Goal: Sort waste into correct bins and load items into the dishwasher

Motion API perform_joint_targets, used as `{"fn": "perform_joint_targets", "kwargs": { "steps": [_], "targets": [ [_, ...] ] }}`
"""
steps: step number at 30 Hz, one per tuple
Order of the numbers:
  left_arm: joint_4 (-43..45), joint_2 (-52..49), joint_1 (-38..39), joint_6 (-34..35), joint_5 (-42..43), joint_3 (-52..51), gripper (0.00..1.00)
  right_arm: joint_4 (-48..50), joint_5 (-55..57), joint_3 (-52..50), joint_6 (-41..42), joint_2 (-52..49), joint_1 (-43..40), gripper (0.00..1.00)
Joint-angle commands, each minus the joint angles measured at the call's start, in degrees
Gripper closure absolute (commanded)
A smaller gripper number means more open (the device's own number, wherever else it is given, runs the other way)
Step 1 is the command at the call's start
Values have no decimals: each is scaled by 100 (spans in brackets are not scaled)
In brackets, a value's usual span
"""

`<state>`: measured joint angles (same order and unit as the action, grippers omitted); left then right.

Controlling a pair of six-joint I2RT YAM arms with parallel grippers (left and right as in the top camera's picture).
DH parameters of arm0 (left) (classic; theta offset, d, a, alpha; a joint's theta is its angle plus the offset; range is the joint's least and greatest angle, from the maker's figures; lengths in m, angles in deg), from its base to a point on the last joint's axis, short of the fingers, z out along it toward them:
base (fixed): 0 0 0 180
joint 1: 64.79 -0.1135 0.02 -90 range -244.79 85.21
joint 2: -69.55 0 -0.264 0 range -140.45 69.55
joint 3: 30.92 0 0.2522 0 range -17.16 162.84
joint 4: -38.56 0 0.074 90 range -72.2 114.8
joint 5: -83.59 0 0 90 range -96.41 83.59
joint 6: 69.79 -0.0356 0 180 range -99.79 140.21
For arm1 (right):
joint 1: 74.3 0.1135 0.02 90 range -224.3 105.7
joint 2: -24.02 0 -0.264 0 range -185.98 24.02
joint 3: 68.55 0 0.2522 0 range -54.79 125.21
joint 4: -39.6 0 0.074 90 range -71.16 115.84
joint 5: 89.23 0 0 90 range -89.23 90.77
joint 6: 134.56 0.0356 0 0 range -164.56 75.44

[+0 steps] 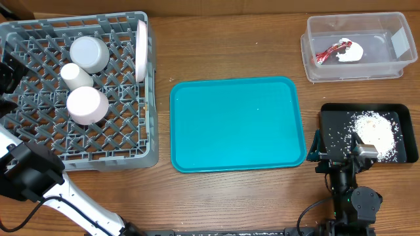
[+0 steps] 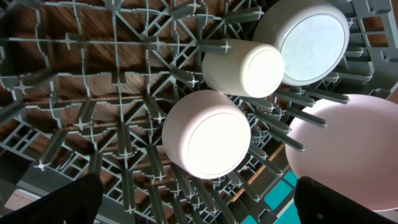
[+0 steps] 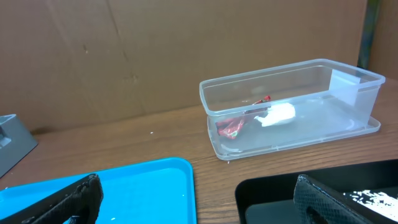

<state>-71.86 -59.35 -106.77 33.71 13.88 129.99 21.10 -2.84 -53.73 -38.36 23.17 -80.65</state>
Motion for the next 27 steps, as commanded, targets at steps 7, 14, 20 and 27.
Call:
{"fn": "perform_joint_targets", "kwargs": {
  "steps": [7,14,20,27],
  "targets": [
    [74,83,116,42,-42,-337,0,15,55,-59,-24,68,-26,0],
    [529,1397,531,42,-190,-1768,0,15,55,-59,-26,68,-26,0],
    [1043,2994,1589,42,-337,-3287,0,15,55,-59,-26,68,-26,0],
    [1178,4551,3541,-221,-1530,-4911,0,15,55,-59,-26,68,-26,0]
  ]
}}
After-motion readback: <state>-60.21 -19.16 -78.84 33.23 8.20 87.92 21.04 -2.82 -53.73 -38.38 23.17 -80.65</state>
